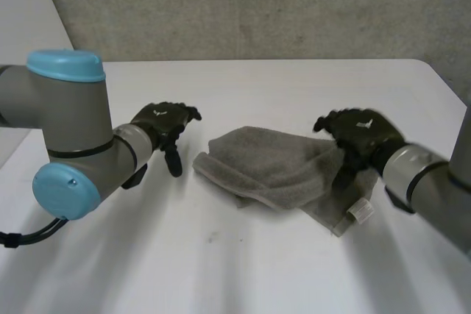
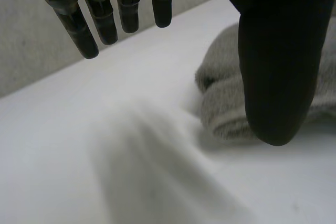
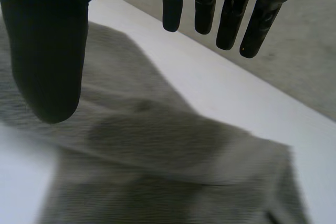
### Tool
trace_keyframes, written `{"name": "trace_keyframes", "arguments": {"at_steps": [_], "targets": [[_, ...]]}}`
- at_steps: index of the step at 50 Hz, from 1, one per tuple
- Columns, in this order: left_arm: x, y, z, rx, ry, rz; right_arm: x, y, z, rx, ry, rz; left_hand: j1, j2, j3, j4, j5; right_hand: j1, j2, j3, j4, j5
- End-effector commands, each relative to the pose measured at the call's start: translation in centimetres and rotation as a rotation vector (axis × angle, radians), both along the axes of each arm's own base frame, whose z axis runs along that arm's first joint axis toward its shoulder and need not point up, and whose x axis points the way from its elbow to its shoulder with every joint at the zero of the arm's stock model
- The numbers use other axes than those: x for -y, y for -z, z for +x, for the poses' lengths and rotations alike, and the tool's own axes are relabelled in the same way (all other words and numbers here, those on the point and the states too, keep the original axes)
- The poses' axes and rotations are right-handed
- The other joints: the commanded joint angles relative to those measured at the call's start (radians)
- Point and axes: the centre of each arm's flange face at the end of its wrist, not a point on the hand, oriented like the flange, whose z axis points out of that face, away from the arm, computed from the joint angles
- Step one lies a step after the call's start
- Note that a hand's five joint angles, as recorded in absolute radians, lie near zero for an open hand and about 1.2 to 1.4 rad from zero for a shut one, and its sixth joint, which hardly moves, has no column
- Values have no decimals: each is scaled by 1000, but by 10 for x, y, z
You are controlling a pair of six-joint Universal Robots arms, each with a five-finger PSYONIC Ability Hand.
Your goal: Fold the towel.
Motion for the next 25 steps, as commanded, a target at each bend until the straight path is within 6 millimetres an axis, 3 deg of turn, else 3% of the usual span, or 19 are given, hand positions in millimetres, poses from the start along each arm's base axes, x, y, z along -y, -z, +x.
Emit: {"name": "trace_keyframes", "arguments": {"at_steps": [1, 8, 12, 14, 15, 17, 18, 19, 20, 22, 23, 25], "targets": [[7, 29, 1, -22, 73, 87, -34, 22, 24, 55, -101, 15, 51, 50, 51, 51, 50, 129, 83, 99, 99, 88], [10, 39, -7, -58, 110, 67, -48, 58, 51, 53, -177, 33, 125, 123, 124, 124, 123, 152, 106, 122, 123, 111], [13, 41, -10, -68, 115, 45, -44, 66, 57, 51, -169, 14, 172, 170, 171, 172, 170, 217, 171, 187, 188, 176], [14, 45, -15, -83, 120, 29, -35, 74, 60, 40, -134, -9, 222, 220, 221, 221, 220, 407, 361, 377, 377, 366], [14, 45, -15, -83, 120, 29, -35, 74, 60, 40, -134, -9, 222, 220, 221, 221, 220, 408, 362, 378, 378, 367], [15, 47, -17, -95, 121, 21, -27, 74, 63, 32, -103, -49, 254, 252, 253, 254, 253, 659, 613, 629, 629, 618], [16, 50, -20, -109, 121, 19, -27, 74, 63, 32, -103, -49, 303, 302, 303, 303, 302, 660, 614, 630, 631, 619], [18, 53, -22, -125, 120, 16, -23, 72, 65, 32, -94, -71, 382, 381, 382, 382, 381, 861, 815, 831, 831, 820], [18, 53, -22, -125, 120, 16, -23, 72, 65, 32, -93, -71, 383, 382, 382, 383, 382, 863, 817, 833, 833, 822], [19, 57, -30, -166, 122, 7, -16, 66, 67, 20, -84, -115, 573, 571, 572, 573, 572, 1122, 1076, 1092, 1093, 1081], [19, 57, -30, -167, 122, 7, -16, 66, 67, 20, -84, -115, 574, 572, 573, 574, 573, 1123, 1077, 1093, 1094, 1082], [21, 59, -38, -210, 129, -7, -9, 55, 69, 2, -88, -166, 779, 777, 778, 778, 777, 1123, 1077, 1093, 1094, 1082]]}}
